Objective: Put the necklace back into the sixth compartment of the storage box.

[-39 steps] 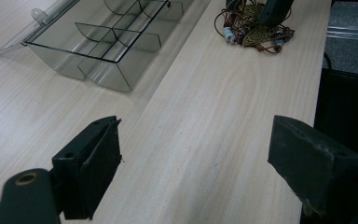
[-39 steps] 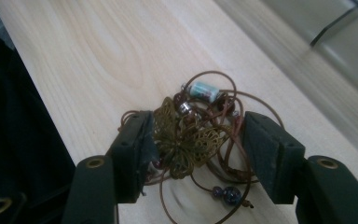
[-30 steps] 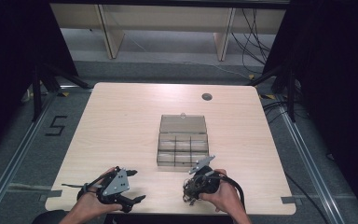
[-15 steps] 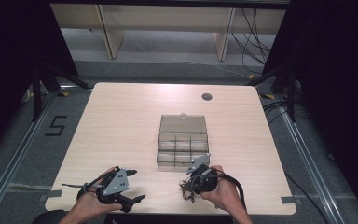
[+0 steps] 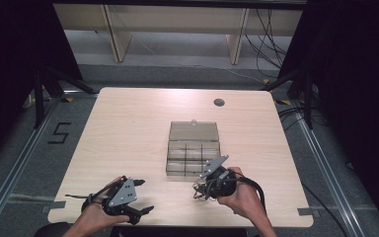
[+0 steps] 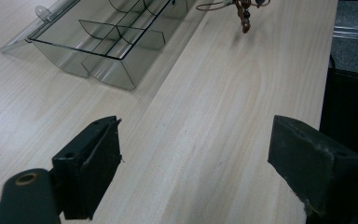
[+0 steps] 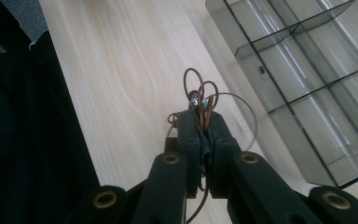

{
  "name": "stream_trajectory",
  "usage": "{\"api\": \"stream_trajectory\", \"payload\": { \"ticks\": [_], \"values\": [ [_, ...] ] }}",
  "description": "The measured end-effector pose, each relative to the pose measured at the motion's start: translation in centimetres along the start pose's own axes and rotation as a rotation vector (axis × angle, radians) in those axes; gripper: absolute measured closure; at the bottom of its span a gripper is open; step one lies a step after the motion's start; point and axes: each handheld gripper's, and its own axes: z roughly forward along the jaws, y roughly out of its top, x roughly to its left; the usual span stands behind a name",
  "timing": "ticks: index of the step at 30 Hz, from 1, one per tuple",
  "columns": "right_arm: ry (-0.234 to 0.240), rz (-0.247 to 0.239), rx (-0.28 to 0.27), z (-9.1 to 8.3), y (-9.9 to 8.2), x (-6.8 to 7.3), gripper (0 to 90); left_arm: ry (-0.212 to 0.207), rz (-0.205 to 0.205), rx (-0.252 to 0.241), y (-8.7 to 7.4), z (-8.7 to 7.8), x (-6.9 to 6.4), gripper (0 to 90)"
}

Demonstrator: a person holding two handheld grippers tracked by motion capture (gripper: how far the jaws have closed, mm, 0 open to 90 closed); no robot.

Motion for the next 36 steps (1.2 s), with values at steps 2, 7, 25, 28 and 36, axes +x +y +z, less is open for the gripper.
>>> {"api": "stream_trajectory", "payload": {
  "ticks": [2, 7, 25, 28, 36],
  "values": [
    [0.013, -0.012, 0.008, -0.3, 0.4, -0.2, 86.9, -0.001, 0.005, -0.003, 0.0, 0.1, -0.1, 16.3],
    [0.024, -0.033, 0.023, -1.1, 1.2, -0.7, 86.9, -0.004, -0.013, -0.009, 0.0, 0.1, -0.2, 16.3],
    [-0.006, -0.016, 0.075, -4.0, 2.4, -2.9, 86.9, -0.011, -0.018, -0.011, 0.0, 0.1, -0.1, 16.3],
    [-0.008, -0.009, 0.081, -4.4, 2.6, -3.2, 86.9, -0.009, -0.007, -0.003, 0.0, 0.0, 0.0, 16.3],
    [-0.026, 0.0, 0.103, -5.4, 3.4, -4.3, 86.9, -0.012, -0.007, 0.0, 0.0, 0.1, 0.0, 16.3]
  ]
}}
